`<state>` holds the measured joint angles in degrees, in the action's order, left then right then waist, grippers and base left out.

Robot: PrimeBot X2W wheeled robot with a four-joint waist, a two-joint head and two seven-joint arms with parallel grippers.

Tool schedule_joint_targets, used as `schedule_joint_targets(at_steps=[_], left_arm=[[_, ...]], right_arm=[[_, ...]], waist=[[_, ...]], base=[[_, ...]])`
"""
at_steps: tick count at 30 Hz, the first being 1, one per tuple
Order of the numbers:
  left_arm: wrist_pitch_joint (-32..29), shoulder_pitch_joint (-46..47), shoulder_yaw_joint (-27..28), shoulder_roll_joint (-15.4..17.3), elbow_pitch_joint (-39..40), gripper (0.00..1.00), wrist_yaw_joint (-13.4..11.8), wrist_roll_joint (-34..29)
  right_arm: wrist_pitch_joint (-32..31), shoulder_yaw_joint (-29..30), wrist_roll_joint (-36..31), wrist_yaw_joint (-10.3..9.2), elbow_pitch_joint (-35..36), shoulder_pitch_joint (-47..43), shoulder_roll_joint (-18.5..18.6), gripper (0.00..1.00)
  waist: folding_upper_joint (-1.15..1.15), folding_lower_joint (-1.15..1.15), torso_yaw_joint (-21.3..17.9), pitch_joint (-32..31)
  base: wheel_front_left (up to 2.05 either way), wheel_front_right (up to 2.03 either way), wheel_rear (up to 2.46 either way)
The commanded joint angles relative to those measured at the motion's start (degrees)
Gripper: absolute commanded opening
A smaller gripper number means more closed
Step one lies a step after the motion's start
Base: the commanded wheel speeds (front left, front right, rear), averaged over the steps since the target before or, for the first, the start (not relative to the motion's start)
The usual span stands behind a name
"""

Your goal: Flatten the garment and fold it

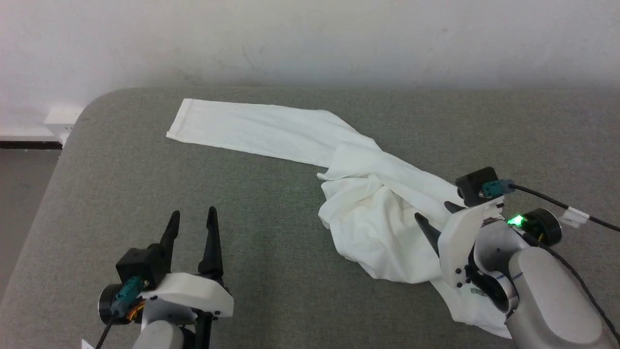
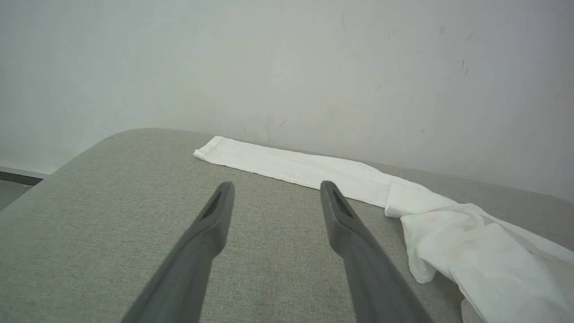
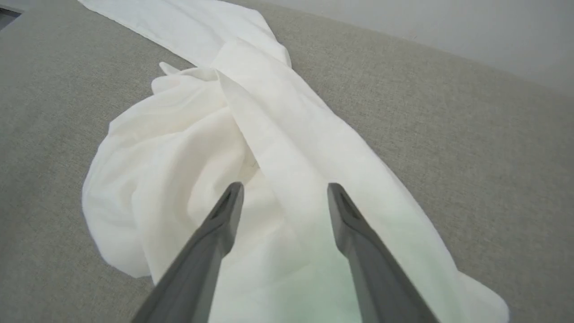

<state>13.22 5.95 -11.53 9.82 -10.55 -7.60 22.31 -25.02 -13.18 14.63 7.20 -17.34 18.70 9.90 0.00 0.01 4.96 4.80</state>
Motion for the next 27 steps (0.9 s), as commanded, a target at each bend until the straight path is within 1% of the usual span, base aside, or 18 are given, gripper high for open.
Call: schedule_joint_targets(at_steps=[1, 5, 6, 7, 8, 10, 13, 15, 17, 19, 20, 21, 22, 23, 26, 27], left_arm=[[0.5, 1.1, -0.1, -0.2, -0.4, 1.0, 0.4, 0.5], [0.8, 1.6, -0.2, -0.6, -0.9, 1.0, 0.6, 0.6], [0.8, 1.7, -0.2, -0.6, -1.0, 1.0, 0.6, 0.6], [0.9, 1.8, -0.2, -0.6, -1.1, 1.0, 0.6, 0.6], [1.0, 1.9, -0.2, -0.7, -1.2, 1.0, 0.6, 0.5], [1.1, 2.1, -0.3, -0.8, -1.5, 1.0, 0.7, 0.5], [1.2, 2.2, -0.4, -0.9, -1.7, 1.0, 0.7, 0.5], [1.3, 2.1, -0.4, -1.0, -1.9, 1.0, 0.7, 0.4], [1.3, 2.0, -0.3, -1.0, -1.9, 1.0, 0.7, 0.5], [1.4, 1.9, -0.2, -1.0, -2.0, 1.0, 0.7, 0.5], [1.4, 1.7, -0.1, -1.0, -2.1, 1.0, 0.7, 0.5], [1.4, 1.7, -0.1, -1.0, -2.1, 1.0, 0.7, 0.5], [1.5, 1.7, -0.2, -1.0, -2.1, 1.0, 0.6, 0.5], [1.5, 1.5, -0.2, -1.0, -2.1, 1.0, 0.6, 0.5], [1.5, 1.2, -0.2, -1.1, -2.1, 1.0, 0.5, 0.5], [1.5, 1.2, -0.2, -1.1, -2.1, 1.0, 0.5, 0.5]], right_arm=[[-0.7, -2.6, 1.1, 0.29, -3.0, 2.9, 1.0, 1.0], [-0.9, -6.9, 1.8, 0.29, -8.3, 7.4, 2.9, 1.0], [-0.7, -7.6, 1.9, 0.29, -9.5, 8.3, 3.2, 0.51], [-0.8, -8.3, 2.1, 0.29, -10.7, 9.1, 3.5, 0.22], [-0.7, -9.0, 2.1, 0.29, -11.9, 9.9, 3.8, 0.0], [0.0, -9.9, 2.3, 0.29, -13.9, 11.4, 4.4, 0.0], [1.9, -9.6, 2.6, 0.29, -15.4, 12.6, 4.7, 0.0], [4.0, -8.0, 3.5, 0.29, -16.3, 13.5, 4.6, 0.0], [6.2, -5.0, 4.4, 0.29, -16.9, 14.2, 4.7, 0.0], [8.3, -1.0, 5.3, 0.29, -17.3, 14.4, 4.9, 0.0], [10.0, 4.0, 6.3, 0.29, -17.7, 13.9, 5.2, 0.0], [10.0, 4.0, 6.3, 0.29, -17.7, 13.9, 5.2, 0.0], [10.7, 6.8, 6.7, 0.29, -18.0, 13.4, 5.4, 0.0], [11.8, 12.9, 7.3, 0.29, -18.8, 11.6, 5.7, 0.0], [12.9, 22.0, 7.4, 0.29, -20.2, 7.6, 5.9, 0.0], [12.9, 22.0, 7.4, 0.29, -20.2, 7.6, 5.9, 0.0]], waist=[[0.0, -0.01, 0.7, 0.7], [0.0, -0.01, 0.9, 1.1], [0.0, -0.01, 0.9, 1.3], [0.0, -0.01, 0.9, 1.4], [0.0, -0.01, 0.8, 1.5], [0.0, -0.01, 0.7, 1.6], [0.0, -0.01, 0.6, 1.5], [0.0, -0.01, 0.3, 1.4], [0.0, -0.01, 0.0, 1.3], [0.0, -0.01, -0.4, 1.1], [0.0, -0.01, -0.8, 0.9], [0.0, -0.01, -0.8, 0.9], [0.0, -0.01, -1.0, 0.8], [0.0, -0.01, -1.3, 0.5], [0.0, -0.01, -1.7, 0.2], [0.0, -0.01, -1.7, 0.2]], base=[[0.0, 0.0, 0.0], [0.0, 0.0, 0.0], [0.0, 0.0, 0.0], [0.0, 0.0, 0.0], [0.0, 0.0, 0.0], [0.0, 0.0, 0.0], [0.0, 0.0, 0.0], [0.0, 0.0, 0.0], [0.0, 0.0, 0.0], [0.0, 0.0, 0.0], [0.0, 0.0, 0.0], [0.0, 0.0, 0.0], [0.0, 0.0, 0.0], [0.0, 0.0, 0.0], [0.0, 0.0, 0.0], [0.0, 0.0, 0.0]])
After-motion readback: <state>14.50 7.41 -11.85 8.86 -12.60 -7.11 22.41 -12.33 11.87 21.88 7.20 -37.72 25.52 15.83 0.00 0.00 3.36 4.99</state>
